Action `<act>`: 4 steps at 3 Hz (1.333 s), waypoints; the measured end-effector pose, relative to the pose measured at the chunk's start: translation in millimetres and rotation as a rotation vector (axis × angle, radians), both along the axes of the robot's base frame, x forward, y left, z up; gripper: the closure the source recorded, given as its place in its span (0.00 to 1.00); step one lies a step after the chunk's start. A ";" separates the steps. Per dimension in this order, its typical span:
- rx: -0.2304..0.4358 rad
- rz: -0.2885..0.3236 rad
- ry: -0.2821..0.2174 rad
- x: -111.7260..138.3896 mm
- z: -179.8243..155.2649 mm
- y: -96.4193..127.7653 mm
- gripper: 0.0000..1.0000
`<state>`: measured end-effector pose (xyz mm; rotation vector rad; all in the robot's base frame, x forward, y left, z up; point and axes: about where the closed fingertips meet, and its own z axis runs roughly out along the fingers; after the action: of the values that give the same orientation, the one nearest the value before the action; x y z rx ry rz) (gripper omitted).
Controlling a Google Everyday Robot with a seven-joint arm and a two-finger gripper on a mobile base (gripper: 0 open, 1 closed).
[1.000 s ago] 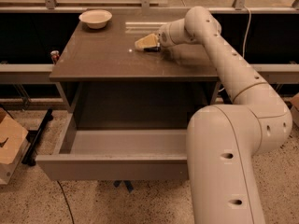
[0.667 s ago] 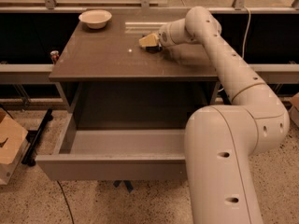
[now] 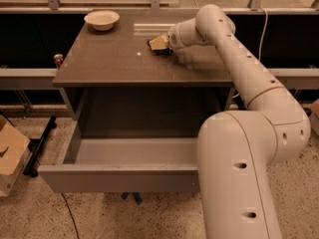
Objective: Place rxbar blueberry into top drawer
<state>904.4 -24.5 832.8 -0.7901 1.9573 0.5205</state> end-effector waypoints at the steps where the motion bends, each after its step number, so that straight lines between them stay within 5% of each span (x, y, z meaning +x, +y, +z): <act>1: -0.010 0.022 -0.041 -12.7 19.4 -1.1 1.00; 2: -0.011 0.036 -0.088 -39.6 44.0 -8.4 1.00; 4: -0.011 0.049 -0.149 -142.7 87.8 -35.2 1.00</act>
Offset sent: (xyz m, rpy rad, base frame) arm -0.0994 -0.0174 0.0642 -0.0147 -0.1332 0.0494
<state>761.7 -59.8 920.6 -0.8616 1.8085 0.4664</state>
